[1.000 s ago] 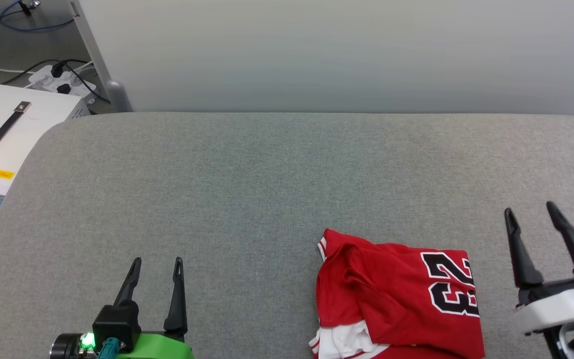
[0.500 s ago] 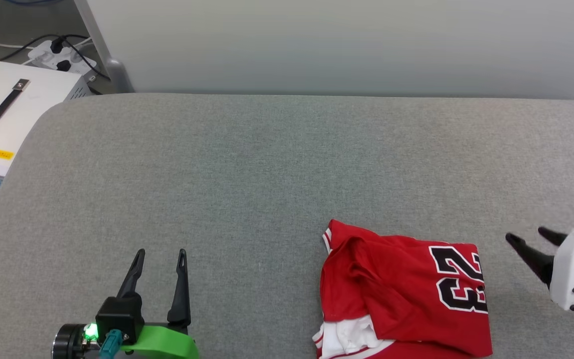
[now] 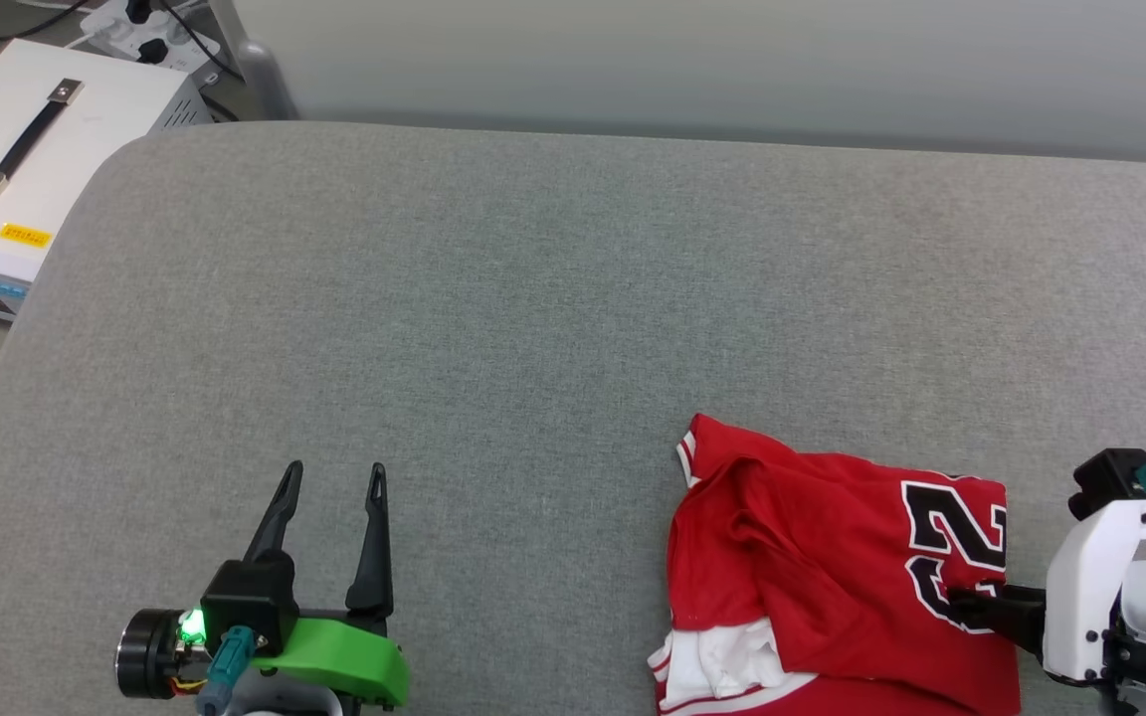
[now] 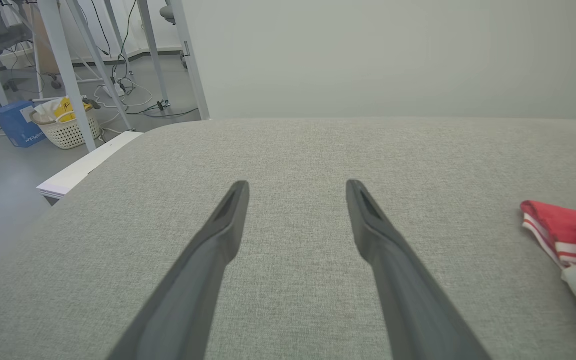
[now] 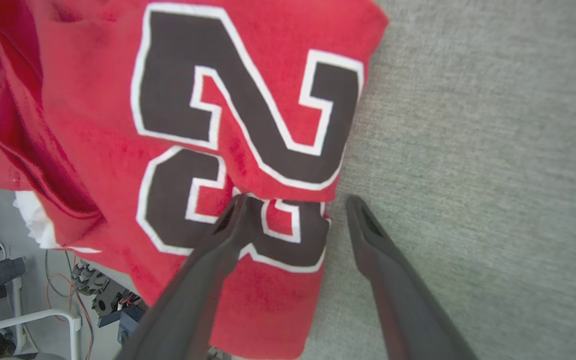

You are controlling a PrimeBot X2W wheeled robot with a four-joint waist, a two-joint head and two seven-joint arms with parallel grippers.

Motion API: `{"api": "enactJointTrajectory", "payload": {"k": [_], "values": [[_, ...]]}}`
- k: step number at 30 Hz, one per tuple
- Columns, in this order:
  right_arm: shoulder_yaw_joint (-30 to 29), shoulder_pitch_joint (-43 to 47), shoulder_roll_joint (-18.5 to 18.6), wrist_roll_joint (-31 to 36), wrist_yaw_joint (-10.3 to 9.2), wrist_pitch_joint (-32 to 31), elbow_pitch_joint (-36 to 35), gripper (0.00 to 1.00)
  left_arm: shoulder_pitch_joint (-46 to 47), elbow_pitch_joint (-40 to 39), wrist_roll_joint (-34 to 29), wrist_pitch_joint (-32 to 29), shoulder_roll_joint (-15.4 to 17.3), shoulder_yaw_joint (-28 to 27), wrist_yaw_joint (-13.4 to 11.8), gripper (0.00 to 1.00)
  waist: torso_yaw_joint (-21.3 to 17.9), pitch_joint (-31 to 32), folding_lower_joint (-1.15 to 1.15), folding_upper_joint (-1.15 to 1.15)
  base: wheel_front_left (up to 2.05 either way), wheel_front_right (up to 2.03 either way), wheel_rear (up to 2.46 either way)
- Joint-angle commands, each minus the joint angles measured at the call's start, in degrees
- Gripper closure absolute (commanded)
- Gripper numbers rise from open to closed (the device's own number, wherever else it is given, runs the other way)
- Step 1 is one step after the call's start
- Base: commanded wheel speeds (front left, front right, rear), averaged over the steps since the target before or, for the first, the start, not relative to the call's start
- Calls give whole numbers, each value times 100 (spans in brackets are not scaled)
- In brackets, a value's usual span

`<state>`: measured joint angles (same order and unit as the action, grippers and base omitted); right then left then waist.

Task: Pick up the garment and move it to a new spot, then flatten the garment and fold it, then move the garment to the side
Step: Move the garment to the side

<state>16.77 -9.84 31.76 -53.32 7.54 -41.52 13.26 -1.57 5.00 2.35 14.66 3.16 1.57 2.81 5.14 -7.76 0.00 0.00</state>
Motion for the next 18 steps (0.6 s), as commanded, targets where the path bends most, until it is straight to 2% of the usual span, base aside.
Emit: {"api": "enactJointTrajectory", "payload": {"k": [1,6,11,12,13,18], "values": [[125,-144,-63,-44,-5,50,82,0,127,13,26,34,-28,5,19,0,89,-97,0,0,0,0,0],[600,-304,-203,-117,-5,183,422,0,199,49,40,34,-28,56,17,0,187,-163,0,0,0,0,0],[1062,-322,-178,-217,-5,336,548,0,230,75,70,34,-28,84,-13,0,263,-176,0,0,0,0,0],[1140,-335,-151,-261,-5,395,538,60,225,78,74,34,-28,80,-18,0,265,-171,0,0,0,0,0],[1181,-351,-129,-293,-5,467,530,100,220,80,77,34,-28,78,-22,0,265,-167,0,0,0,0,0],[1386,-568,44,-401,-5,896,394,100,161,100,94,34,-28,60,-48,0,196,-105,0,0,0,0,0]]}}
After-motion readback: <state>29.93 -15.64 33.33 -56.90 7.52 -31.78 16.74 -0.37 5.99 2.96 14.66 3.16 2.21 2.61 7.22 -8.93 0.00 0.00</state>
